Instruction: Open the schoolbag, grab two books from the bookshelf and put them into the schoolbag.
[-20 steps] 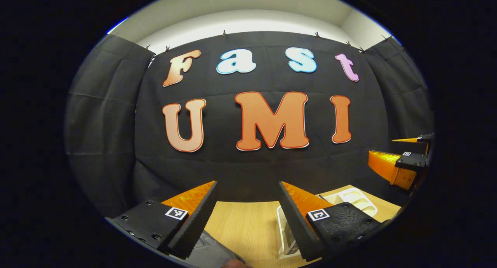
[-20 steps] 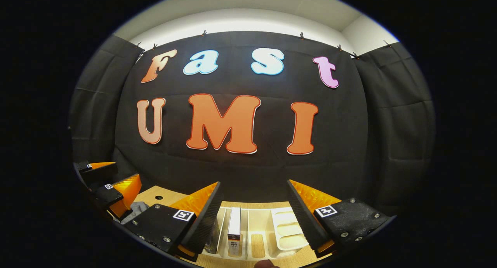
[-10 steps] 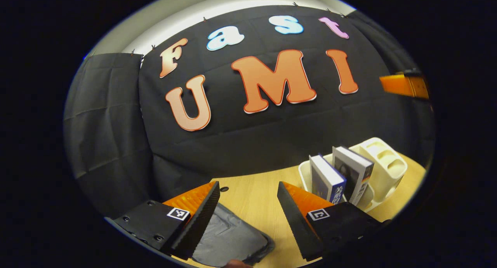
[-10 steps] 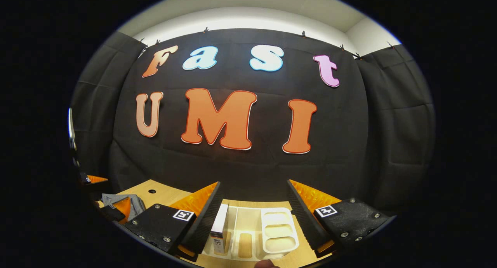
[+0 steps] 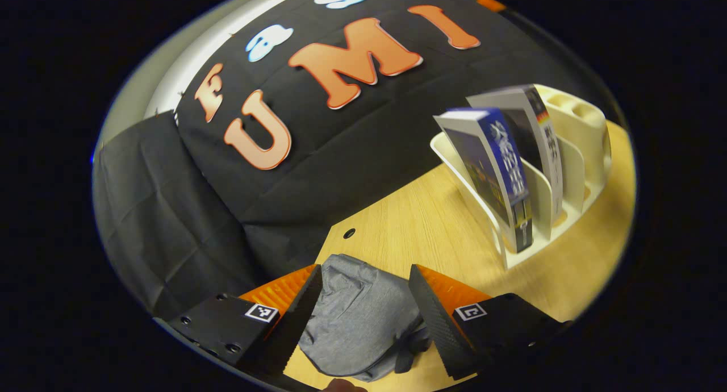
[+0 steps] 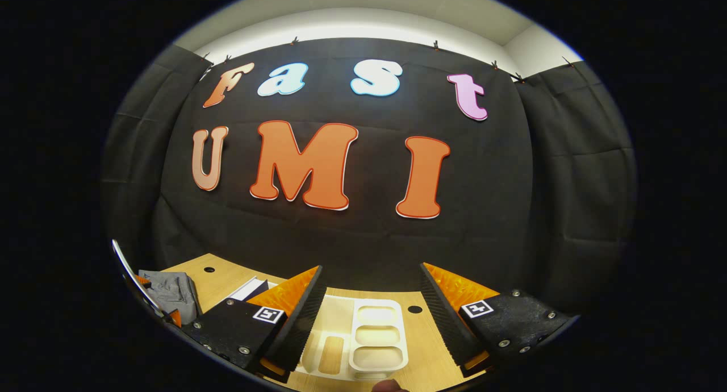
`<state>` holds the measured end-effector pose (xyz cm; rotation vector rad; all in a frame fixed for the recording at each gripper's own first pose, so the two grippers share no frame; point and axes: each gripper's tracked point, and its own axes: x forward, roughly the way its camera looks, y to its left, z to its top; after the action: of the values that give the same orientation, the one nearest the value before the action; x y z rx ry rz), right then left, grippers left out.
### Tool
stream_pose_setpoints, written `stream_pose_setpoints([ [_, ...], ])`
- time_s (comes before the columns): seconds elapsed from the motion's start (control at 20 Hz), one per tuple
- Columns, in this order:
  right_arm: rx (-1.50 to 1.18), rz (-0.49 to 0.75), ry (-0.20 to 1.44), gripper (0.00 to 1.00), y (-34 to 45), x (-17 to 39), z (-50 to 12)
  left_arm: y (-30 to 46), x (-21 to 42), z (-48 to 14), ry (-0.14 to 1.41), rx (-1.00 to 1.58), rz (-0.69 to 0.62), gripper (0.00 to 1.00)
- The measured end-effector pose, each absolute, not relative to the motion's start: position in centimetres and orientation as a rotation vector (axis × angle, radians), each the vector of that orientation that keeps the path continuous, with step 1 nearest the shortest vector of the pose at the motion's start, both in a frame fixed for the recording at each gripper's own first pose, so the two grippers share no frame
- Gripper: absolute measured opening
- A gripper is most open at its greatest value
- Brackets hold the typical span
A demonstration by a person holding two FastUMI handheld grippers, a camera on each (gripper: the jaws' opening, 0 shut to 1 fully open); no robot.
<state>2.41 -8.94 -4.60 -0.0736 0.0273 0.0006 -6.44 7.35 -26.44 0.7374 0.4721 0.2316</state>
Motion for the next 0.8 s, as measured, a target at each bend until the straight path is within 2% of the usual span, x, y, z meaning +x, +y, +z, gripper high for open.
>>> stream_pose_setpoints([
  [0.45,-0.056,-0.045,0.077,0.97,-12.4,1.4,-7.0,10.5,-10.3,-35.1,0.705,0.943,0.232,0.97],
  [0.8,-0.053,-0.064,0.068,0.97,-12.7,1.3,-6.8,12.6,-11.4,-34.6,0.684,1.042,0.299,0.96],
])
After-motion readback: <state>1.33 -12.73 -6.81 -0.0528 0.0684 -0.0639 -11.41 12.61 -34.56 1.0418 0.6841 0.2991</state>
